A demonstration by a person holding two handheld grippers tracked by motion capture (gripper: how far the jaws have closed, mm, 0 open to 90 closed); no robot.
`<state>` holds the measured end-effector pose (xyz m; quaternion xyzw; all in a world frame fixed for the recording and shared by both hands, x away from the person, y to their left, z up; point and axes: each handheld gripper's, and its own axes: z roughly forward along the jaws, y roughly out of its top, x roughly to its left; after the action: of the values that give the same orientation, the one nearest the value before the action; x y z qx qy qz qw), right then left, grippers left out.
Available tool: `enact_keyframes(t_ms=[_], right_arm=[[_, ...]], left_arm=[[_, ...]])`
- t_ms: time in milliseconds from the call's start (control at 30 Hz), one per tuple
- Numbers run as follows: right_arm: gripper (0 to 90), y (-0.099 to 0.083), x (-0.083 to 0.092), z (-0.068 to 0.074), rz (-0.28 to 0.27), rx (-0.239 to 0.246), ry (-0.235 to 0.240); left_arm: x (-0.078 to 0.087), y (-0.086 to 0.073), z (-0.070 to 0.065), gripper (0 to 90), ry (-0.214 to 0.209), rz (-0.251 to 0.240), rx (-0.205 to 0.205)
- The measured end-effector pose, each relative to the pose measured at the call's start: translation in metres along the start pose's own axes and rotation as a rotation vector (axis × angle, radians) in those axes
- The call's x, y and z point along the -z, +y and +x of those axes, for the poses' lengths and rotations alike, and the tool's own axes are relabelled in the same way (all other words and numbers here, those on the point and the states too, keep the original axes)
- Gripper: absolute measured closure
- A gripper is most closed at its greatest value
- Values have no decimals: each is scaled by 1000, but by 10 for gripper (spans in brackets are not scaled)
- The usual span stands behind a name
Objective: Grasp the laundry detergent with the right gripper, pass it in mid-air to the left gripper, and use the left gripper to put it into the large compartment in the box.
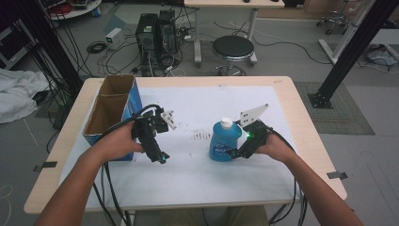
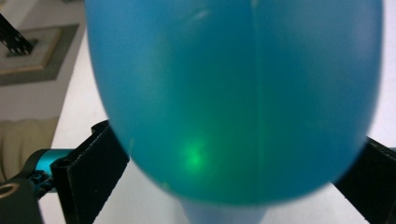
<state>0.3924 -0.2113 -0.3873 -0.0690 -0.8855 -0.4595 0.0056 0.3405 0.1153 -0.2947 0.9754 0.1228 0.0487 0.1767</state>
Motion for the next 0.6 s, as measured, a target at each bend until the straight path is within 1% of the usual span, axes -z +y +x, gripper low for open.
enact_keyframes(t_ms=[67,233,267,300,333,433,500,600], right_arm=[[31,-1,-2,0,-21,-2,-5],[50,-4,-6,1,-47,-7,-8],[79,-7,-7,1,-62,-16,-6],[137,-7,-7,0,-73,-15,0],[152,-8,-7,0,-86,-13,6],[155,-9,-8,0,-105,-17,7],[200,-11,-8,0,-123,-15,19],[213,-12,-9,0,-127,-14,25]], left_arm=[[0,0,0,21,1,1,0],[1,-1,0,21,1,1,1],[1,-2,0,21,1,3,1],[1,-2,0,21,1,1,3],[1,-2,0,21,1,1,2],[0,-3,0,21,0,2,4],[0,-3,0,21,-2,1,4],[-1,-4,0,21,-2,0,4]])
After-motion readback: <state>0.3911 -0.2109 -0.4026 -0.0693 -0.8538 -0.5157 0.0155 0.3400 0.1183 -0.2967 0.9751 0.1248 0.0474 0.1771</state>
